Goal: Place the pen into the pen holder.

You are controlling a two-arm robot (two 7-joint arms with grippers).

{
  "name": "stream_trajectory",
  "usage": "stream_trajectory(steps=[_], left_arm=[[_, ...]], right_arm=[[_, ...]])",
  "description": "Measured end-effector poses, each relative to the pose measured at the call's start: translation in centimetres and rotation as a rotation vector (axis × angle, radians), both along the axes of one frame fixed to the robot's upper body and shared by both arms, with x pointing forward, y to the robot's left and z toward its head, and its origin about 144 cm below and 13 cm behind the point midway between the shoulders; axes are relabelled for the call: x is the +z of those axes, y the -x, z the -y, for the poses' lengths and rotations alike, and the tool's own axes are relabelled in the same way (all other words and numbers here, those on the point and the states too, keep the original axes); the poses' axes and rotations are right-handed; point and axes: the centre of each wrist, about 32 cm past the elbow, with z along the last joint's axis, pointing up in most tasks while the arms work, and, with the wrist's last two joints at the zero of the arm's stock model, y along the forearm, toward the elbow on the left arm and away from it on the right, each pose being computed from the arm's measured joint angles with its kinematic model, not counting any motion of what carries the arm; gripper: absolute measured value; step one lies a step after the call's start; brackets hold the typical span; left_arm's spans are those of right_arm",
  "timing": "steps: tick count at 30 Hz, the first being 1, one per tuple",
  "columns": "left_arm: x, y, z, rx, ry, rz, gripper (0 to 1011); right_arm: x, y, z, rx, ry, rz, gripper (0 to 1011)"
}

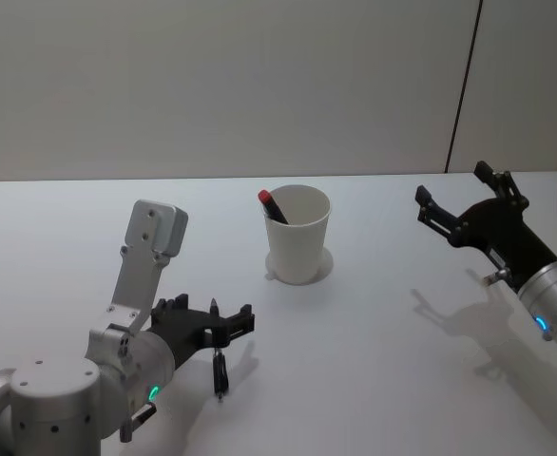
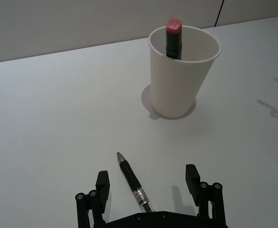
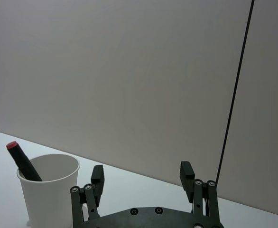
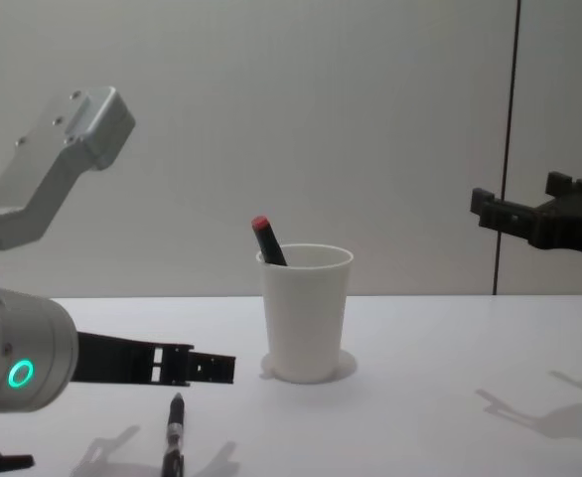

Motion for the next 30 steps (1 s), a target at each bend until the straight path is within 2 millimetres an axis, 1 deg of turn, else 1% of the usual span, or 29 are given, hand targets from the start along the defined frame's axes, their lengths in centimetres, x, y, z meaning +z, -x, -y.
stream_trajectory(steps=[14, 30], left_arm=[[0.9, -0.2, -0.6, -0.004, -0.012, -0.073, 1001], [1.8, -0.7, -0.3, -0.011, -0.097, -0.158, 1001]], right_arm=[[0.0, 0.0, 0.0, 0.000, 0.000, 0.000, 1002], [0.0, 0.0, 0.0, 0.000, 0.000, 0.000, 1002]])
